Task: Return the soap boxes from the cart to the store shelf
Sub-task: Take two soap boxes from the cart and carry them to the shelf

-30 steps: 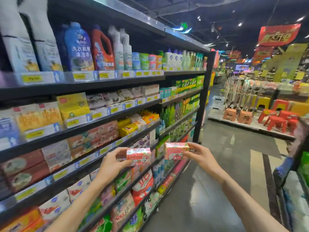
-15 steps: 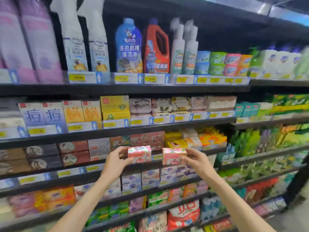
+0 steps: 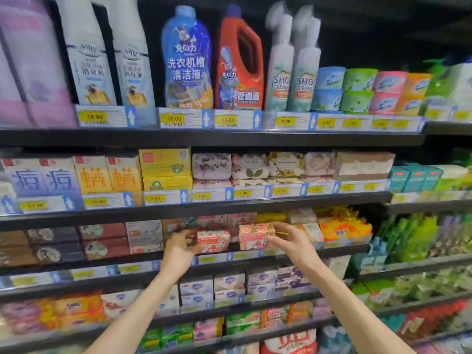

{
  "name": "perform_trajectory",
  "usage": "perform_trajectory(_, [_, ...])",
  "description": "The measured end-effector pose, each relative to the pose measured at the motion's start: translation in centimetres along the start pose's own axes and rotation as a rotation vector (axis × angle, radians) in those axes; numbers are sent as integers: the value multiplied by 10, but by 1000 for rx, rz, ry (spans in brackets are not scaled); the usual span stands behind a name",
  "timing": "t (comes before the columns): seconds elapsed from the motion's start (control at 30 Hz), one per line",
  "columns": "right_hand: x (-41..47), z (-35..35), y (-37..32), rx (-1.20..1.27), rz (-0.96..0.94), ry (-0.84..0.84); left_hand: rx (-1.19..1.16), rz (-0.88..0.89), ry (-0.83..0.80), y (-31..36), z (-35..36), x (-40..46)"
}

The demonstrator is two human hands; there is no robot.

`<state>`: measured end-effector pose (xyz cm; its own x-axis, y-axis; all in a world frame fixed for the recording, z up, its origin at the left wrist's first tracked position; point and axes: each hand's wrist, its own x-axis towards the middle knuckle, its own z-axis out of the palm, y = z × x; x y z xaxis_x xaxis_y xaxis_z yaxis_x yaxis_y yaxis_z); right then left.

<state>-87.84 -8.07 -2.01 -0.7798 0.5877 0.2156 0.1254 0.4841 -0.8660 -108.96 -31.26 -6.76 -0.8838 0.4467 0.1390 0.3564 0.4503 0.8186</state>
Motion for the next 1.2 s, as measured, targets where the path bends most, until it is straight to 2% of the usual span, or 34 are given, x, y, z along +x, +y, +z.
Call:
perform_trajectory(0.27, [13, 24, 0, -33, -43, -41, 243, 2, 144, 2, 17, -2])
perform_trajectory(0.43, [19, 33, -3, -103, -64, -54, 293, -56, 119, 7, 17, 1])
perform_trajectory(0.7, [21, 45, 5, -396, -138, 34, 328, -4, 156, 3, 20, 3])
perform_trajectory(1.0, [24, 73, 18, -669, -225, 210, 347, 15, 157, 3, 21, 3])
perform_trajectory(1.2, [22, 80, 14, -845, -263, 255, 353, 15, 151, 3, 22, 5])
